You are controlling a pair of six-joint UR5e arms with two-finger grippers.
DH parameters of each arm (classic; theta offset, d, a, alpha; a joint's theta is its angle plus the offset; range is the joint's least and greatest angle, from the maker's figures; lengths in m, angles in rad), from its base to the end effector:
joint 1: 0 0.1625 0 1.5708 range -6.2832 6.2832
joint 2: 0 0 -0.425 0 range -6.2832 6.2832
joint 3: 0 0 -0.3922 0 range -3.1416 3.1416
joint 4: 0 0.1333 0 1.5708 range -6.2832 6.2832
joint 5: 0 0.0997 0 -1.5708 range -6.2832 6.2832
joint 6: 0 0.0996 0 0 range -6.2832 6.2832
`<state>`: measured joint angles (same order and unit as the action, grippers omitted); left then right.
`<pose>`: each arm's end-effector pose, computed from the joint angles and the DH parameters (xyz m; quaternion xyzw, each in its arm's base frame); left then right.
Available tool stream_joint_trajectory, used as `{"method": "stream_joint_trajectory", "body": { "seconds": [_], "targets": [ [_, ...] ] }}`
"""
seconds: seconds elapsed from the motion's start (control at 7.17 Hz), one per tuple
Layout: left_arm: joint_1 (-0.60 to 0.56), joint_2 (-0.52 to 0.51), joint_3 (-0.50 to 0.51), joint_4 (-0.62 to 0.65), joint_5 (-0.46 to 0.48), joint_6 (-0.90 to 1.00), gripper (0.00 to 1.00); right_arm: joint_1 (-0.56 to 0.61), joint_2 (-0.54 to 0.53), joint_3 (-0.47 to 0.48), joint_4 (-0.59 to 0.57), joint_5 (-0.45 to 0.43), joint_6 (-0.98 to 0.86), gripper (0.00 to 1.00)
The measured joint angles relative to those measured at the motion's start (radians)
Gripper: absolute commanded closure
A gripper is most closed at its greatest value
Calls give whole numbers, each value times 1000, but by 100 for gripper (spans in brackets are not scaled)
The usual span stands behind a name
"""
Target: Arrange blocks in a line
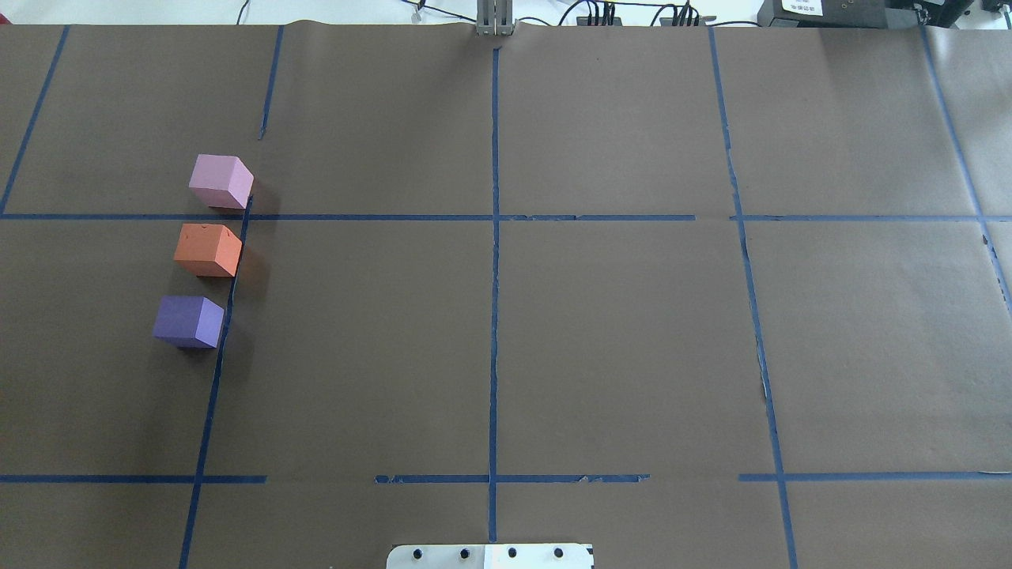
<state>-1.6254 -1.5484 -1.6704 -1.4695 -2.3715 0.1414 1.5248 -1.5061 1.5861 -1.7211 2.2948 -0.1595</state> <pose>-0.0879 -0.4754 0.6289 0.0271 0.3889 0.0353 0.9202 0.0437 -0.5152 0.6367 -0.0127 -0.3552 -0.0835 0.9310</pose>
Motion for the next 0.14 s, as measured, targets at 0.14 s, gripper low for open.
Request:
{"method": "stream_joint_trajectory", "body": {
  "seconds": [0.14],
  "targets": [
    [0,0,-1,0,0,0,0,0,0,0,0,0,0,0]
  ]
}}
